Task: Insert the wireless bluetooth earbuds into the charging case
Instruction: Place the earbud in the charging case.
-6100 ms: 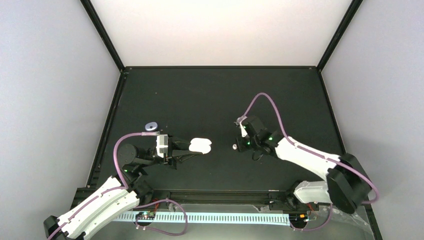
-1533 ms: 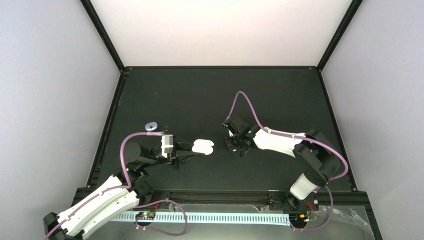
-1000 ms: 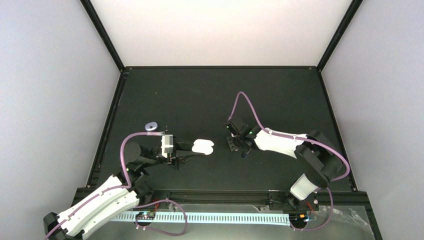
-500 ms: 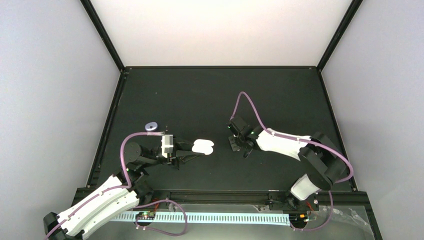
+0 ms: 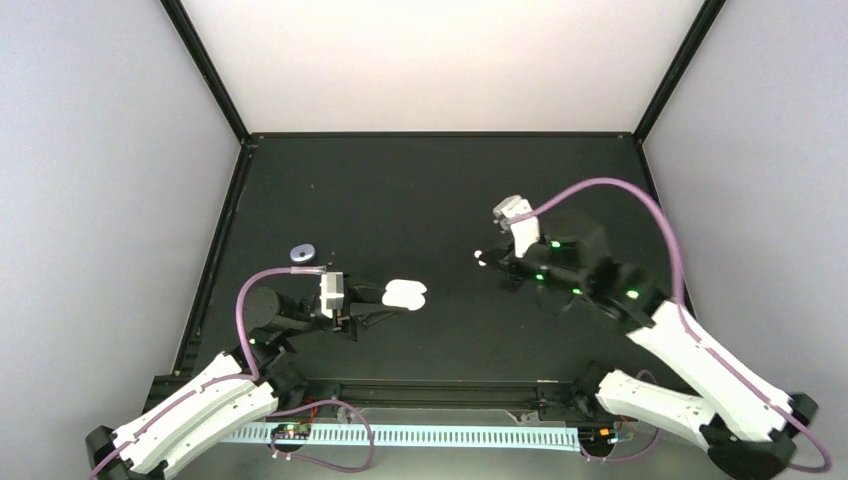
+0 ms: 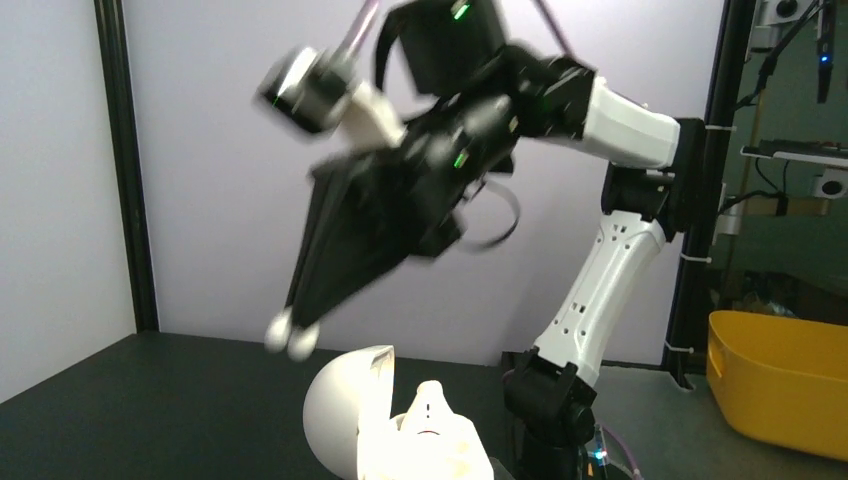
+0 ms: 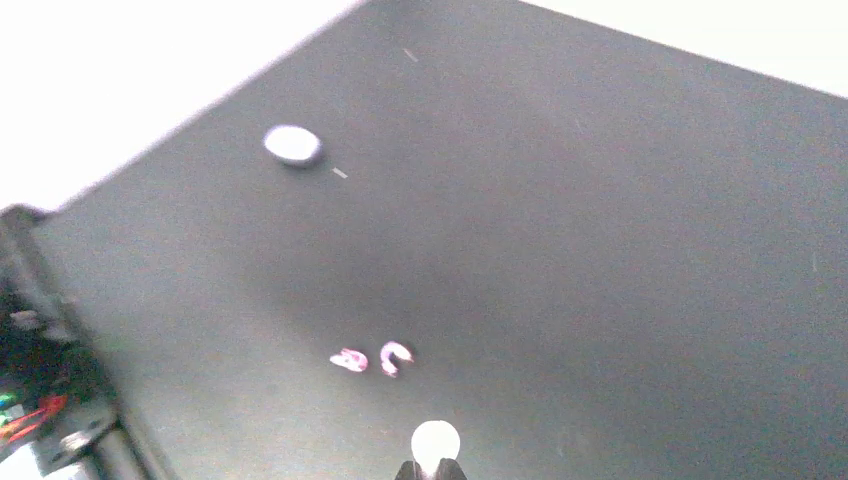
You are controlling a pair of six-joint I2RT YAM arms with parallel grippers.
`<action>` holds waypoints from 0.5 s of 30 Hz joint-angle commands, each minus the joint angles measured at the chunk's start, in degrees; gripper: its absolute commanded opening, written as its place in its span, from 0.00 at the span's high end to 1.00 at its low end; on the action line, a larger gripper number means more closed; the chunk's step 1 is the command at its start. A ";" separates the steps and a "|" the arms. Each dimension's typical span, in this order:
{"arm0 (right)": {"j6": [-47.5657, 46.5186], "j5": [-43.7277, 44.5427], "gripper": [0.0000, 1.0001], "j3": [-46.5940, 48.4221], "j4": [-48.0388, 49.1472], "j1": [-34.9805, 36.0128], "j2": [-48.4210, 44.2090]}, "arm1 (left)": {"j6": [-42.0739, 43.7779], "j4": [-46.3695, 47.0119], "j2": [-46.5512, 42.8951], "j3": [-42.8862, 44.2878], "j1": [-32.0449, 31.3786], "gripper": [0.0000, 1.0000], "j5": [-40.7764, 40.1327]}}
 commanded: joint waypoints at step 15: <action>-13.72 -7.46 0.99 30.81 -20.25 25.67 3.52 | 0.11 8.06 6.28 5.38 -0.60 0.98 5.64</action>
